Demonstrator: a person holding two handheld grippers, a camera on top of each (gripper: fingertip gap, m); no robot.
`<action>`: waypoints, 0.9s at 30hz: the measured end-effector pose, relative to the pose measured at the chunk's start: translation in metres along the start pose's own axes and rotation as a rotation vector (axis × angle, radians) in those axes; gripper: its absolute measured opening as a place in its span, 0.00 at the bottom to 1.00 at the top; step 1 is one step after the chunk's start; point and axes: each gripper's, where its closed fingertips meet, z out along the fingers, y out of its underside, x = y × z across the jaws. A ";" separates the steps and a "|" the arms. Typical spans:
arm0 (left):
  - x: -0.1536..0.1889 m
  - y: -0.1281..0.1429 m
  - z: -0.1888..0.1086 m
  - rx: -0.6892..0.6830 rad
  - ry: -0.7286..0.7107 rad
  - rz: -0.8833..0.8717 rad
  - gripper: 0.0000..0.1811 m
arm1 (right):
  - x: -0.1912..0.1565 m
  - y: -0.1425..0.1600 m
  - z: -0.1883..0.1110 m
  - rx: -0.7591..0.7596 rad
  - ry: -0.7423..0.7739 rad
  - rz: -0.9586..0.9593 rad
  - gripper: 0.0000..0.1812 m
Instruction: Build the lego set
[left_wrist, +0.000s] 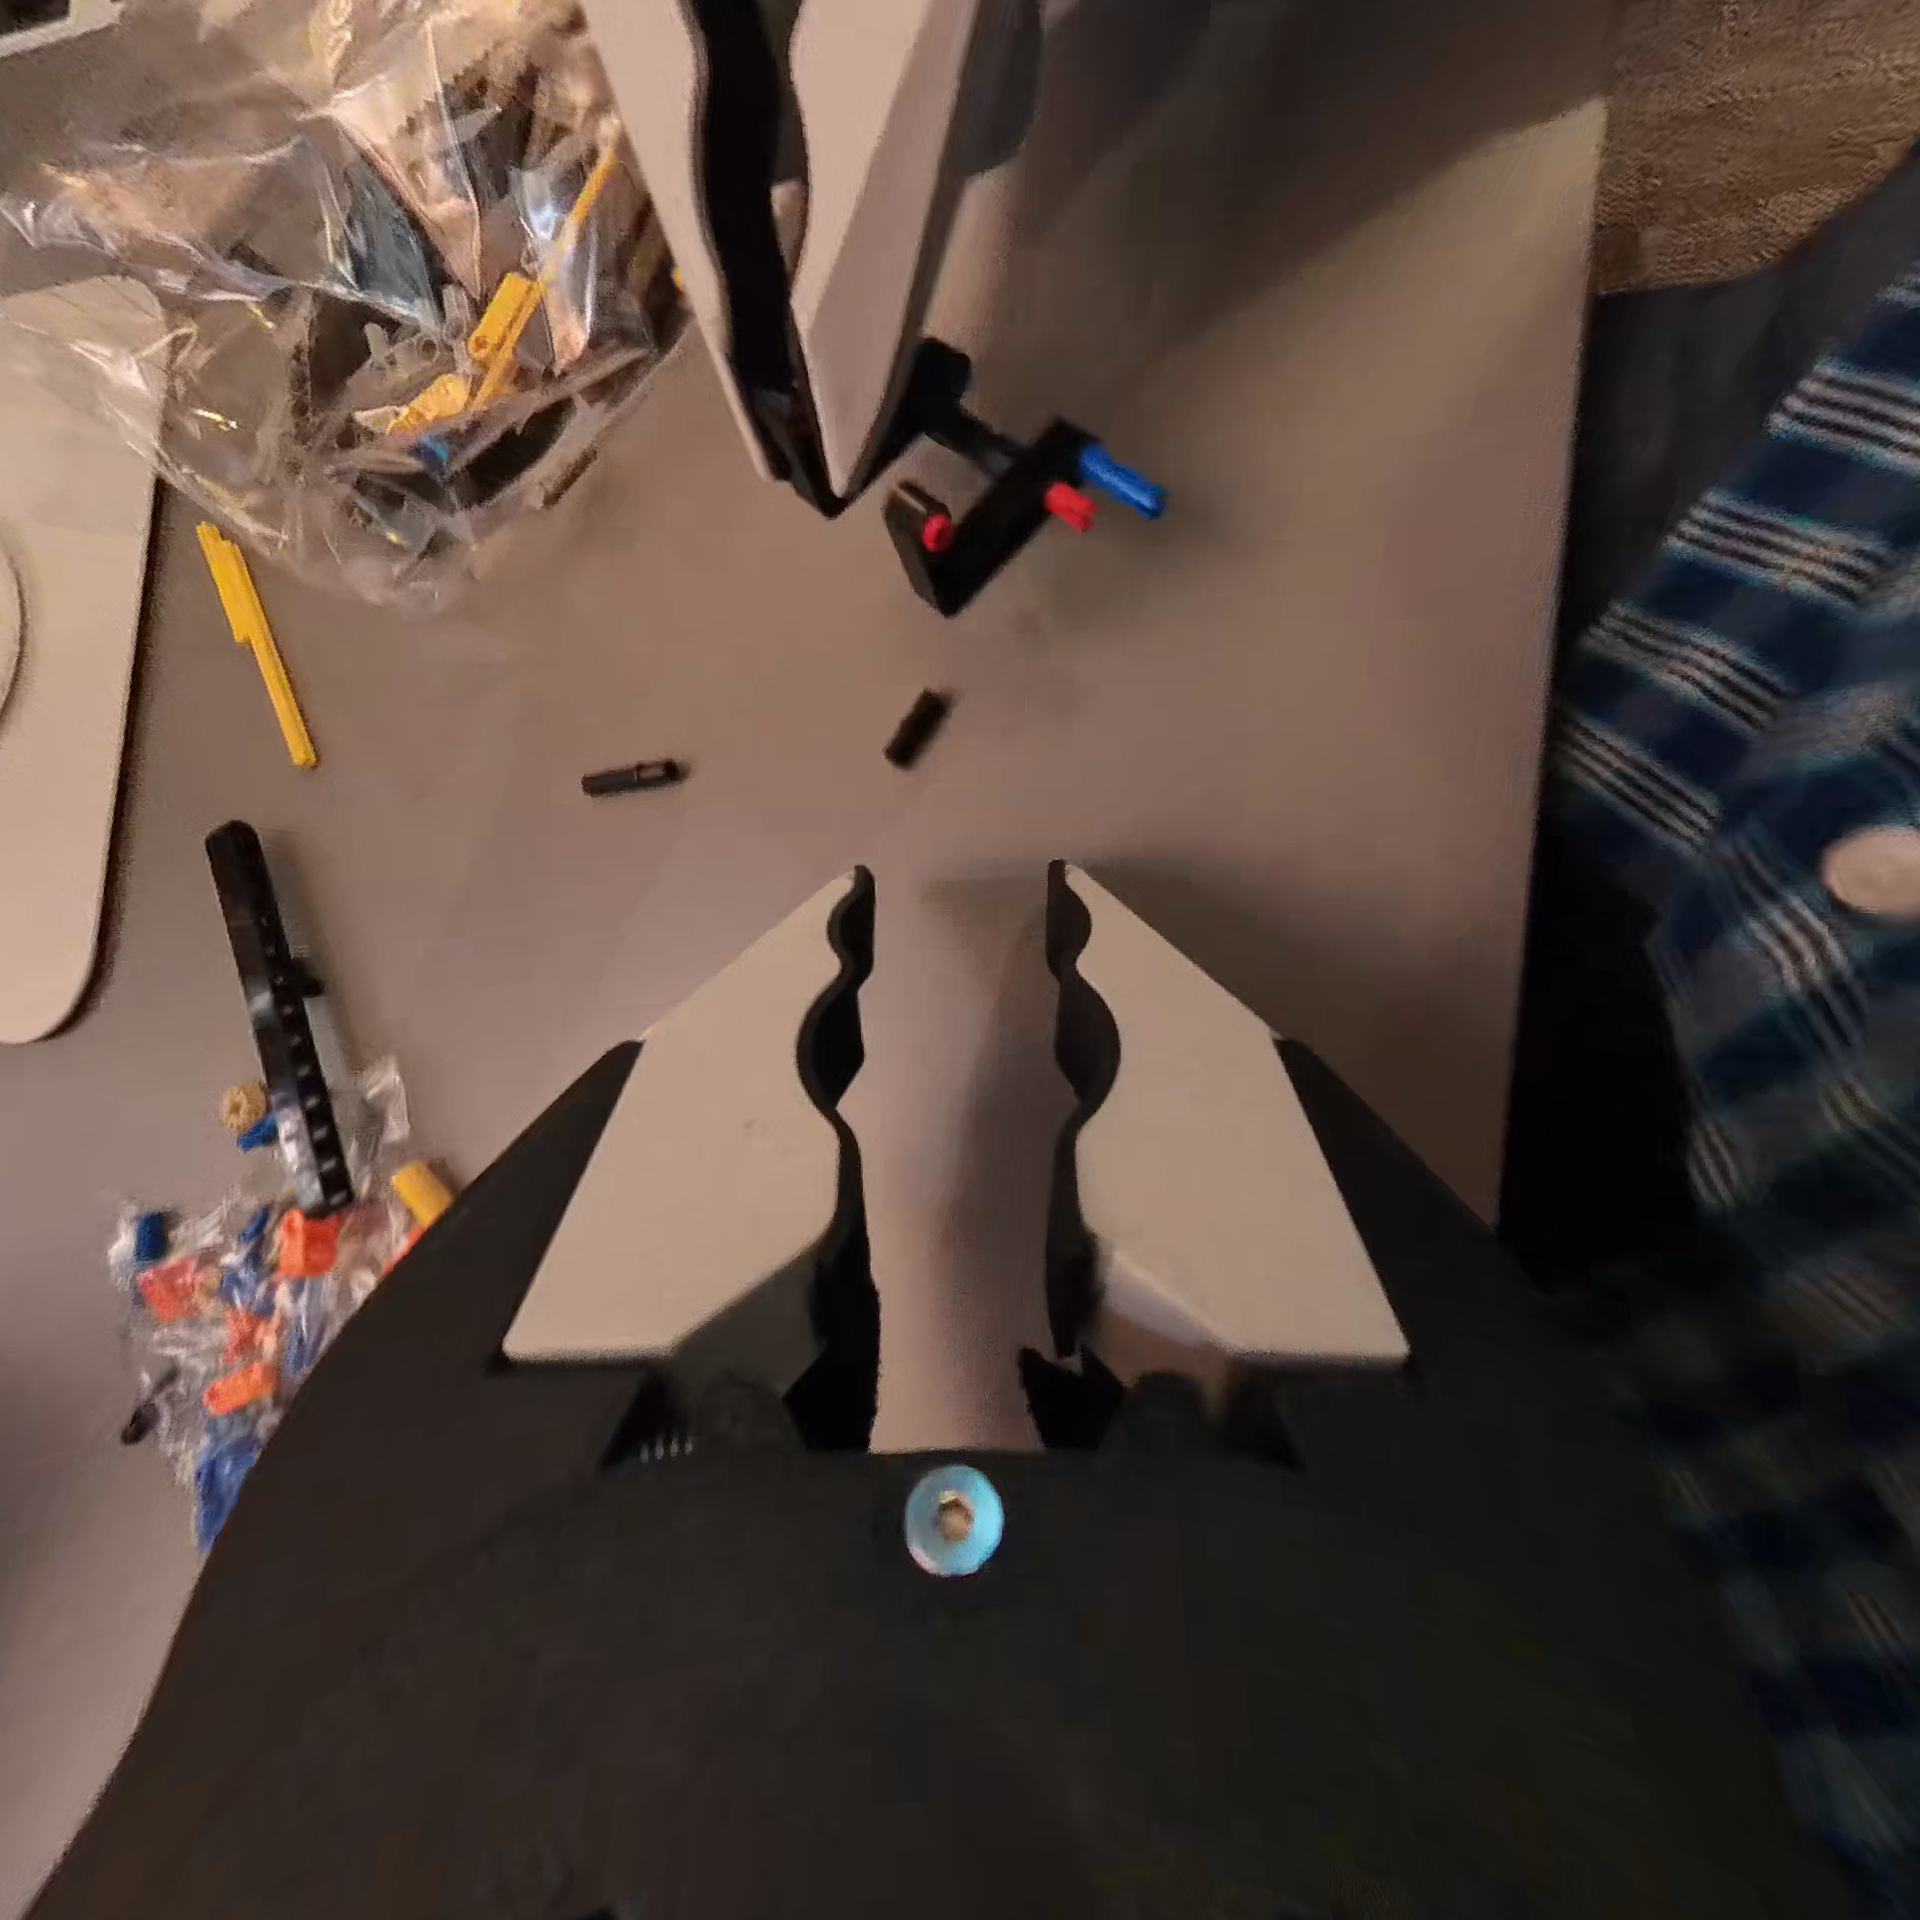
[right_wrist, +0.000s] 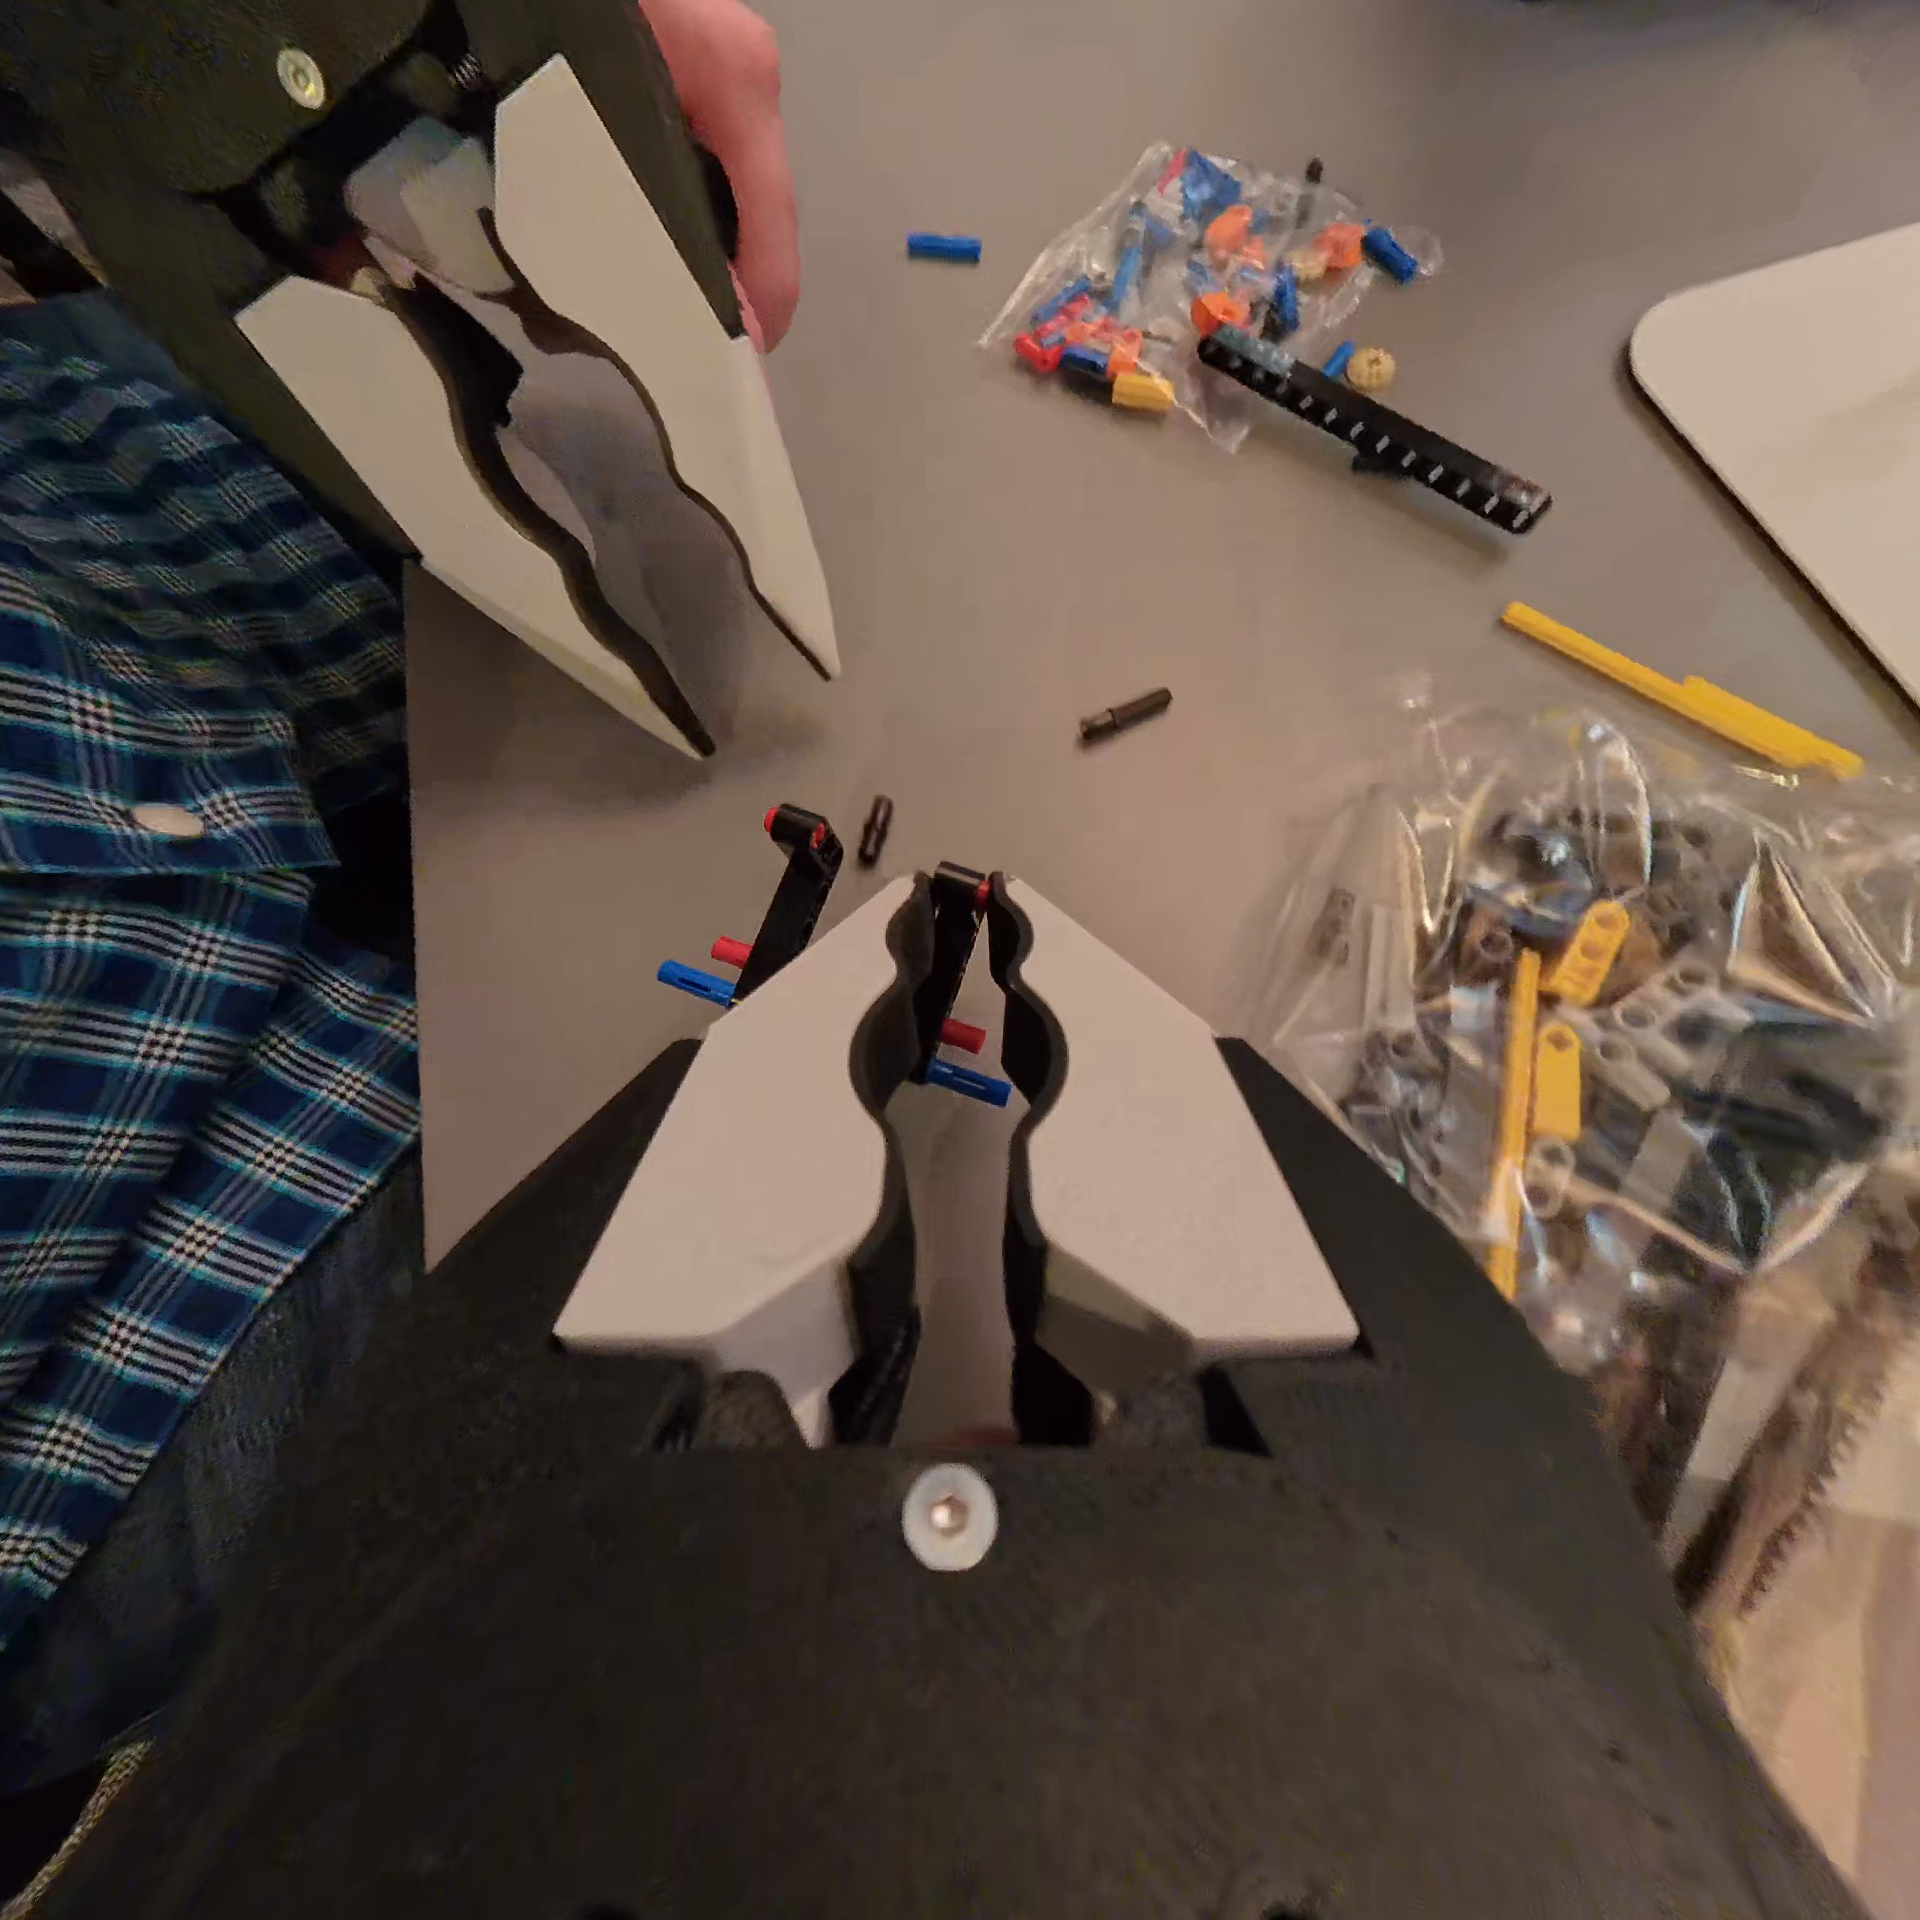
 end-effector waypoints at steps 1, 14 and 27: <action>-0.002 -0.005 0.006 -0.001 -0.012 0.000 0.18 | 0.001 0.004 -0.001 -0.009 0.007 0.003 0.04; -0.008 -0.023 0.030 -0.047 0.126 0.101 0.02 | -0.002 0.014 0.001 -0.023 0.010 -0.005 0.03; -0.101 0.022 -0.011 -0.100 -0.178 -0.104 0.01 | -0.003 -0.007 0.036 -0.072 0.091 -0.036 0.04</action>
